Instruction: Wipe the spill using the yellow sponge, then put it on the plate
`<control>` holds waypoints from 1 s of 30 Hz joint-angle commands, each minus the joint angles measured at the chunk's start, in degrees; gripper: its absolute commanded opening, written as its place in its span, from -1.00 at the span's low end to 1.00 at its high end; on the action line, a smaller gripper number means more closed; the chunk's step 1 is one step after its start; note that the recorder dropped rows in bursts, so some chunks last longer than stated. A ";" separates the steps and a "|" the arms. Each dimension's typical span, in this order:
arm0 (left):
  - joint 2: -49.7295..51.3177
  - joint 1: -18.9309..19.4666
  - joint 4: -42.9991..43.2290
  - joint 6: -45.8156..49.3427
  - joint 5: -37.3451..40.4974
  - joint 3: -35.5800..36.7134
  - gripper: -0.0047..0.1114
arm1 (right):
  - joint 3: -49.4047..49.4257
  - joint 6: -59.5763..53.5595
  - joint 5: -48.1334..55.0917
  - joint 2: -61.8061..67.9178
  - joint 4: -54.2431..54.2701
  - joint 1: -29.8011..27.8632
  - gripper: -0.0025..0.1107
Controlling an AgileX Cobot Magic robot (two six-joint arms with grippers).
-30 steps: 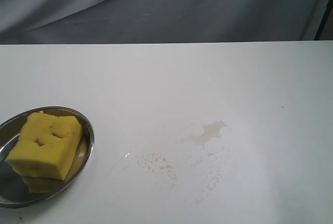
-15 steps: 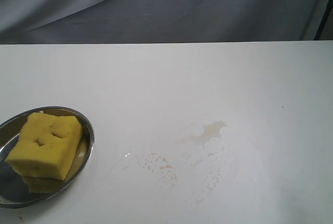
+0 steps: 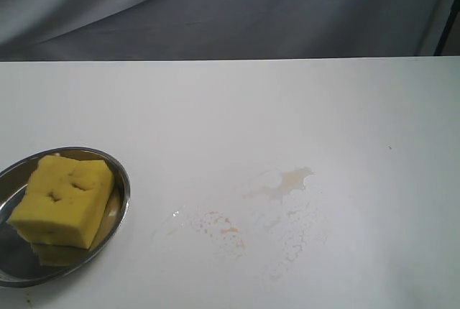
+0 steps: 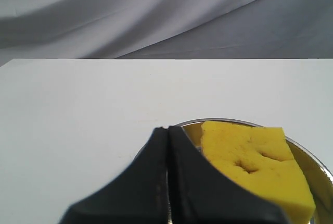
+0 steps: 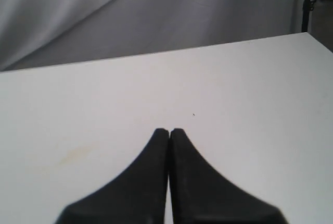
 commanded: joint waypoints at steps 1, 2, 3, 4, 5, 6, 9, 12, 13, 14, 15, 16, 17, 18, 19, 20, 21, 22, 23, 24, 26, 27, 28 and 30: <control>-0.14 -0.24 0.09 -0.45 -0.41 0.23 -0.92 | 0.13 -1.02 2.33 -0.37 -3.10 -0.46 -0.96; -0.14 -0.24 0.09 -0.45 -0.41 0.23 -0.92 | 0.13 -1.02 2.33 -0.37 -3.10 -0.46 -0.96; -0.14 -0.24 0.09 -0.45 -0.41 0.23 -0.92 | 0.13 -1.02 2.33 -0.37 -3.10 -0.46 -0.96; -0.14 -0.24 0.09 -0.45 -0.41 0.23 -0.92 | 0.13 -1.02 2.12 -0.37 -3.10 -0.46 -0.96; -0.14 -0.24 0.09 -0.45 -0.41 0.23 -0.92 | 0.13 -1.02 2.00 -0.37 -3.10 -0.46 -0.96; -0.14 -0.24 0.09 -0.45 -0.41 0.23 -0.92 | 0.13 -1.02 2.00 -0.37 -3.10 -0.46 -0.96; -0.14 -0.24 0.09 -0.45 -0.41 0.23 -0.92 | 0.13 -1.02 2.00 -0.37 -3.10 -0.46 -0.96; -0.14 -0.24 0.09 -0.45 -0.41 0.23 -0.92 | 0.13 -1.02 1.72 -0.37 -3.10 -0.46 -0.96; -0.14 -0.24 0.09 -0.45 -0.41 0.23 -0.92 | 0.13 -1.02 0.90 -0.37 -3.10 -0.46 -0.96; -0.14 -0.24 0.09 -0.45 -0.41 0.23 -0.92 | 0.13 -1.02 0.52 -0.37 -2.55 -0.46 -0.96; -0.14 -0.24 0.09 -0.45 -0.41 0.23 -0.92 | 0.13 -1.02 0.52 -0.37 -2.41 -0.46 -0.96; -0.14 -0.24 0.09 -0.45 -0.41 0.23 -0.92 | 0.13 -1.02 0.52 -0.37 -2.27 -0.46 -0.96; -0.14 -0.24 0.09 -0.45 -0.41 0.23 -0.92 | 0.13 -1.02 0.52 -0.37 -2.27 -0.46 -0.96; -0.14 -0.24 0.09 -0.45 -0.41 0.23 -0.92 | 0.13 -1.02 0.52 -0.37 -2.27 -0.46 -0.96; -0.14 -0.24 0.09 -0.45 -0.41 0.23 -0.92 | 0.13 -1.02 0.52 -0.37 -2.27 -0.46 -0.96; -0.14 -0.24 0.09 -0.45 -0.41 0.23 -0.92 | 0.13 -1.02 0.52 -0.37 -2.27 -0.46 -0.96; -0.14 -0.24 0.09 -0.45 -0.41 0.23 -0.92 | 0.13 -1.02 0.52 -0.37 -2.27 -0.46 -0.96; -0.14 -0.24 0.09 -0.45 -0.41 0.23 -0.92 | 0.13 -1.02 0.52 -0.37 -2.27 -0.46 -0.96; -0.14 -0.24 0.09 -0.45 -0.41 0.23 -0.92 | 0.13 -1.02 0.52 -0.37 -2.27 -0.46 -0.96; -0.14 -0.24 0.09 -0.45 -0.41 0.23 -0.92 | 0.13 -1.02 0.52 -0.37 -2.27 -0.46 -0.96; -0.14 -0.24 0.09 -0.45 -0.41 0.23 -0.92 | 0.13 -1.02 0.52 -0.37 -2.27 -0.46 -0.96; -0.14 -0.24 0.09 -0.45 -0.41 0.23 -0.92 | 0.13 -1.02 0.52 -0.37 -2.27 -0.46 -0.96; -0.14 -0.24 0.09 -0.45 -0.41 0.23 -0.92 | 0.13 -1.02 0.52 -0.37 -2.27 -0.46 -0.96; -0.14 -0.24 0.09 -0.45 -0.41 0.23 -0.92 | 0.13 -1.02 0.52 -0.37 -2.27 -0.46 -0.96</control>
